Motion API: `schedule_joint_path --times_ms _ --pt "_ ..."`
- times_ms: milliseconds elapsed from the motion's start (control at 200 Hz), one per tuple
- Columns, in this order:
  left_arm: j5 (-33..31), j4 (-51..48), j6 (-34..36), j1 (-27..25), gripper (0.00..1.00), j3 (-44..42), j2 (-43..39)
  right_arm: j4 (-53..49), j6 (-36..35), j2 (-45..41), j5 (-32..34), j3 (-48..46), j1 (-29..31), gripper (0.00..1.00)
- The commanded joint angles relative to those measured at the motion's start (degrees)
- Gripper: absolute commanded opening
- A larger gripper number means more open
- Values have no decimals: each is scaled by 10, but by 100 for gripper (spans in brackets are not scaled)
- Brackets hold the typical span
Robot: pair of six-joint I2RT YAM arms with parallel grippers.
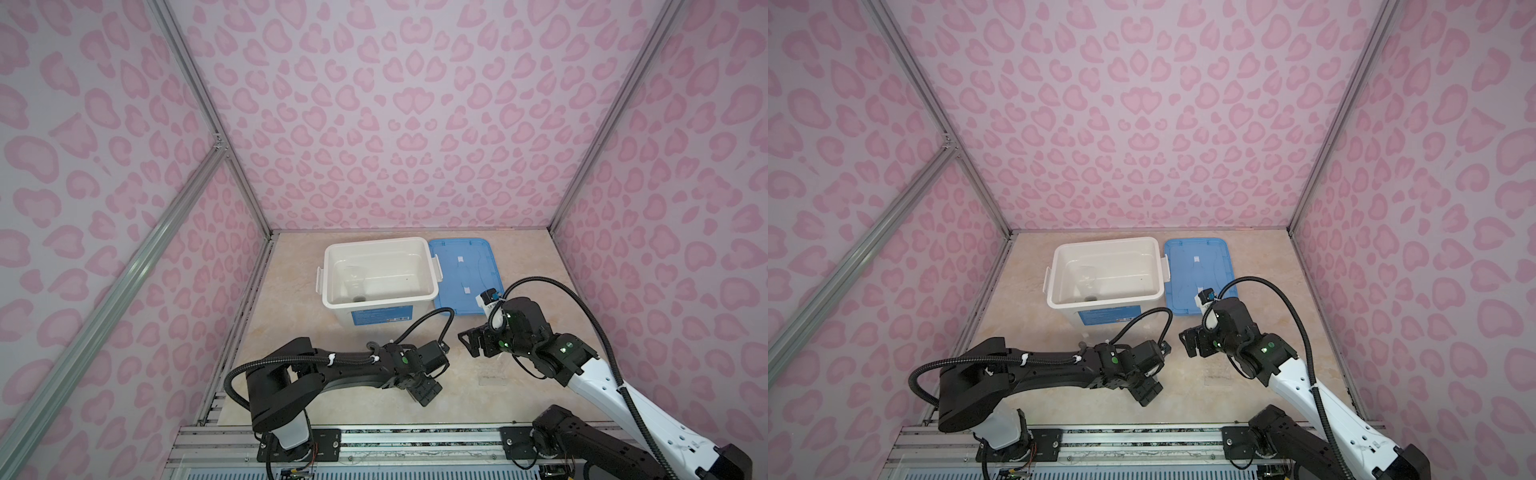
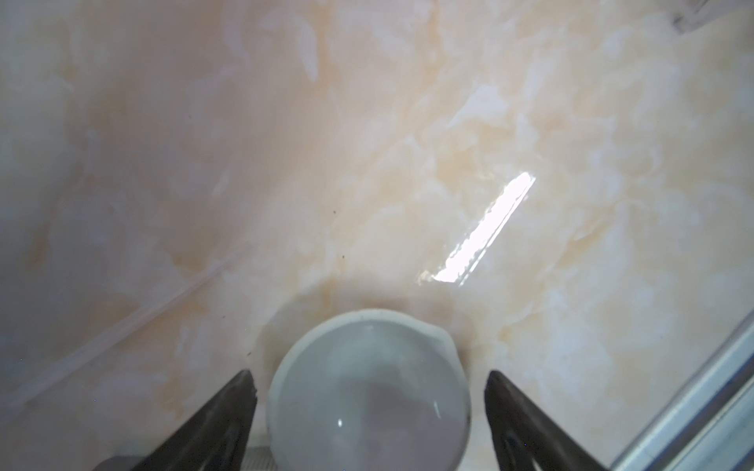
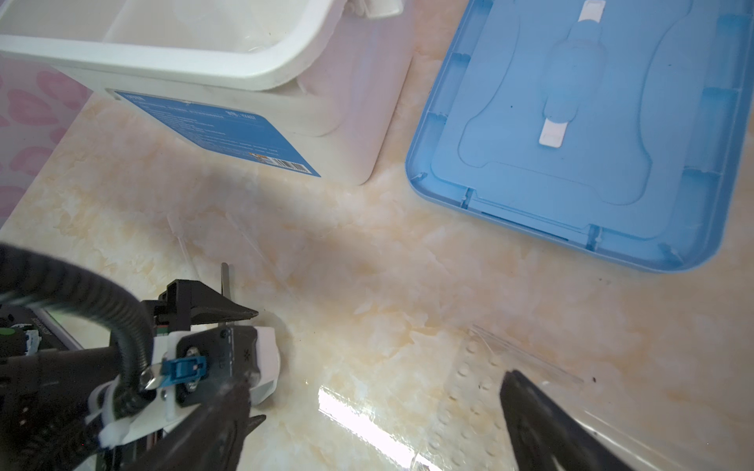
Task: Organize the chemistry lab equipment
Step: 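Grasp the white porcelain dish rim with the left gripper and lift, then carry the dish over the bin with left gripper while right moves above bin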
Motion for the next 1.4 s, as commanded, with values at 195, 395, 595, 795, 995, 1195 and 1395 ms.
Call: schedule_joint_path --times_ms 195,395,595,795,995,1195,1395 --pt "7 7 10 0 88 -8 -10 4 1 -1 6 -4 -1 96" --pt "-27 -5 3 0 82 13 13 2 0 -1 8 -5 -1 96" --pt "-26 -4 -3 0 75 6 10 5 0 3 7 -4 0 96" --pt "-28 0 -10 0 71 4 4 4 0 2 7 -4 0 96" --pt "-27 4 -16 0 65 4 -8 5 0 0 7 -5 -1 96" --pt "-28 -4 -22 1 63 6 -37 6 -1 -1 7 -4 0 96" --pt "-40 -52 -27 1 63 26 -86 8 -1 -17 -4 3 0 95"
